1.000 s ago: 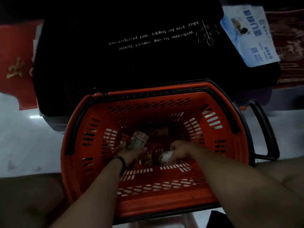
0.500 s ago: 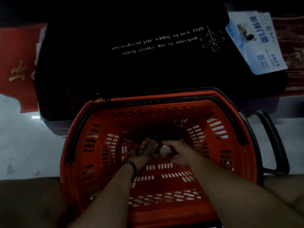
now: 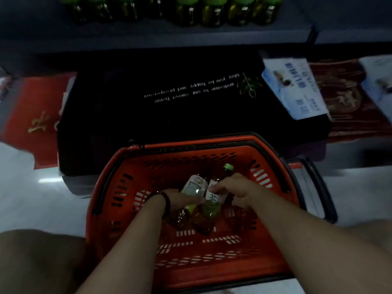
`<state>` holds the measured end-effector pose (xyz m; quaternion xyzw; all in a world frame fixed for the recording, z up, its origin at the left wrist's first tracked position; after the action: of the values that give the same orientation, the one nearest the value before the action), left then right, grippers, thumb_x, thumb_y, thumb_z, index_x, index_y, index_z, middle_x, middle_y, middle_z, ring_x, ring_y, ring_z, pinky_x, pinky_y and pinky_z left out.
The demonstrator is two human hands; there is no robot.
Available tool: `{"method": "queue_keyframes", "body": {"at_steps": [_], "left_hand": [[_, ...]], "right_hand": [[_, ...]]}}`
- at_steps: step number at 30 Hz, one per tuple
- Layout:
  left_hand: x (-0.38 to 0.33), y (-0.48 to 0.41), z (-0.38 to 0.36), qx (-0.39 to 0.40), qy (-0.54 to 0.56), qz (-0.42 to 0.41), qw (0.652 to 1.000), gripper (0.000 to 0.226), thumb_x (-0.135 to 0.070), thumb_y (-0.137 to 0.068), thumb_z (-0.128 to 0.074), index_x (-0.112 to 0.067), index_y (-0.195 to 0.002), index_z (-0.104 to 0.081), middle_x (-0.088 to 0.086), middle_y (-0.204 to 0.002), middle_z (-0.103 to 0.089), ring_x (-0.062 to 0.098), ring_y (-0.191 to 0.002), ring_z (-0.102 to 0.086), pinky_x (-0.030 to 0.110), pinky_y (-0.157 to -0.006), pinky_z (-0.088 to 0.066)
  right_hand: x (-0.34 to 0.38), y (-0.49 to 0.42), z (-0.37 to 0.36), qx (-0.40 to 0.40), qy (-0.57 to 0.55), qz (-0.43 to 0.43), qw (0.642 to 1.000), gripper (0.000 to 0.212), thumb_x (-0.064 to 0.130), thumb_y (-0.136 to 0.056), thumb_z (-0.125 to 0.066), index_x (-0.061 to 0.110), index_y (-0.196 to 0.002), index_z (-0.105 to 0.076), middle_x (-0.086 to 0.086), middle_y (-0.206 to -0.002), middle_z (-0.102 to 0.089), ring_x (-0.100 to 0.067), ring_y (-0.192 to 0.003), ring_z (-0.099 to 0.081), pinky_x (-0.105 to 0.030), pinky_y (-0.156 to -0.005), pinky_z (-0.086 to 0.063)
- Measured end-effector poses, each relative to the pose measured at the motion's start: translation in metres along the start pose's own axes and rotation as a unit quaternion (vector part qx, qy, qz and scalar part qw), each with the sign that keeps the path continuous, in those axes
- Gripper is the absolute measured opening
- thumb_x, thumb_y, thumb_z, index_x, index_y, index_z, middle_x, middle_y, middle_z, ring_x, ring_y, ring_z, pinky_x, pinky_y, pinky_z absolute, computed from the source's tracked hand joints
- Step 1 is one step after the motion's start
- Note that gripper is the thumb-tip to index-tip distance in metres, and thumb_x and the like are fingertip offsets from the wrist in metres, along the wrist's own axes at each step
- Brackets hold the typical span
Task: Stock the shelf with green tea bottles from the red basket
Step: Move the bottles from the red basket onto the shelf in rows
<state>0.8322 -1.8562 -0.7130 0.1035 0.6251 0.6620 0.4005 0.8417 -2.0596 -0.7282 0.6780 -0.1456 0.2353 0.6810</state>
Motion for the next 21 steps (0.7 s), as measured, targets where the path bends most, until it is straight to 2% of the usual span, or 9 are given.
{"method": "queue_keyframes", "body": {"at_steps": [1, 2, 4, 7, 9, 11, 15, 19, 21], "left_hand": [[-0.006, 0.012, 0.002, 0.001, -0.013, -0.011, 1.000, 0.094, -0.062, -0.076, -0.083, -0.020, -0.153, -0.049, 0.008, -0.156, -0.052, 0.030, -0.139, -0.054, 0.044, -0.113, -0.047], [-0.011, 0.028, 0.002, 0.008, -0.024, -0.023, 0.999, 0.082, -0.063, -0.077, -0.082, -0.024, -0.145, -0.058, 0.005, -0.146, -0.061, 0.028, -0.130, -0.061, 0.043, -0.104, -0.053], [-0.018, 0.055, 0.001, 0.022, -0.036, -0.064, 0.997, 0.062, -0.067, -0.078, -0.079, -0.032, -0.128, -0.070, -0.002, -0.127, -0.072, 0.019, -0.113, -0.068, 0.036, -0.088, -0.059], [-0.030, 0.094, 0.008, 0.006, -0.004, -0.127, 0.992, 0.064, -0.076, -0.060, -0.083, -0.039, -0.113, -0.076, -0.004, -0.117, -0.079, 0.020, -0.111, -0.073, 0.045, -0.101, -0.059], [-0.044, 0.119, 0.015, -0.024, 0.064, -0.182, 0.981, 0.072, -0.073, -0.057, -0.085, -0.037, -0.119, -0.075, -0.004, -0.116, -0.081, 0.022, -0.111, -0.075, 0.049, -0.106, -0.056], [-0.061, 0.141, 0.022, -0.042, 0.131, -0.238, 0.961, 0.074, -0.071, -0.064, -0.086, -0.035, -0.127, -0.071, 0.000, -0.114, -0.082, 0.025, -0.111, -0.076, 0.051, -0.106, -0.056], [-0.103, 0.186, 0.043, -0.088, 0.182, -0.321, 0.925, 0.061, -0.074, -0.070, -0.076, -0.043, -0.122, -0.067, 0.001, -0.104, -0.083, 0.025, -0.099, -0.079, 0.049, -0.089, -0.063], [-0.132, 0.210, 0.074, -0.135, 0.193, -0.379, 0.895, 0.073, -0.081, -0.063, -0.072, -0.042, -0.124, -0.065, -0.001, -0.105, -0.082, 0.019, -0.097, -0.079, 0.049, -0.098, -0.061], [-0.137, 0.205, 0.086, -0.146, 0.205, -0.378, 0.891, 0.077, -0.089, -0.062, -0.065, -0.045, -0.125, -0.064, -0.003, -0.105, -0.082, 0.021, -0.101, -0.078, 0.052, -0.100, -0.059]], "right_hand": [[0.011, 0.016, 0.006, 0.002, 0.020, 0.016, 1.000, 0.035, 0.002, -0.076, -0.091, -0.005, -0.105, -0.073, -0.017, -0.078, -0.079, -0.025, -0.061, -0.078, -0.032, -0.054, -0.064], [0.018, 0.031, 0.010, 0.015, 0.045, 0.018, 0.999, 0.048, 0.010, -0.067, -0.099, -0.003, -0.106, -0.075, -0.017, -0.087, -0.080, -0.028, -0.072, -0.080, -0.036, -0.064, -0.066], [0.030, 0.059, 0.014, 0.049, 0.062, 0.018, 0.997, 0.079, 0.020, -0.046, -0.107, 0.001, -0.116, -0.075, -0.020, -0.115, -0.078, -0.038, -0.107, -0.076, -0.054, -0.099, -0.060], [0.063, 0.109, 0.011, 0.113, 0.039, 0.095, 0.988, 0.057, 0.013, -0.066, -0.095, 0.003, -0.119, -0.076, -0.018, -0.122, -0.077, -0.038, -0.123, -0.069, -0.060, -0.115, -0.044], [0.088, 0.146, 0.006, 0.156, -0.001, 0.157, 0.975, 0.047, 0.016, -0.079, -0.087, 0.010, -0.124, -0.075, -0.017, -0.127, -0.075, -0.038, -0.124, -0.069, -0.060, -0.112, -0.047], [0.111, 0.175, 0.011, 0.144, -0.033, 0.215, 0.965, 0.050, 0.027, -0.082, -0.087, 0.016, -0.128, -0.073, -0.017, -0.128, -0.075, -0.037, -0.121, -0.071, -0.062, -0.106, -0.052], [0.146, 0.215, 0.016, 0.126, -0.018, 0.279, 0.952, 0.055, 0.043, -0.087, -0.079, 0.026, -0.137, -0.065, -0.011, -0.128, -0.076, -0.032, -0.120, -0.072, -0.063, -0.105, -0.052], [0.171, 0.224, 0.023, 0.087, -0.058, 0.305, 0.947, 0.066, 0.054, -0.089, -0.072, 0.001, -0.129, -0.067, -0.023, -0.114, -0.077, -0.033, -0.097, -0.074, -0.050, -0.093, -0.060], [0.185, 0.222, 0.024, 0.105, -0.115, 0.321, 0.934, 0.064, 0.043, -0.089, -0.078, -0.007, -0.127, -0.065, -0.024, -0.105, -0.074, -0.035, -0.092, -0.072, -0.049, -0.086, -0.061]]}}
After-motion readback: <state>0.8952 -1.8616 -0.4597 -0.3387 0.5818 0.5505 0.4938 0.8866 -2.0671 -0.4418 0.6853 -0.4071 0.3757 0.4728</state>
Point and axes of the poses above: each hand's wrist, its own y-axis away from the middle knuckle, its own z-axis out of the back of the hand, x = y × z, the point moved 7 cm from there along -y, towards the middle knuckle
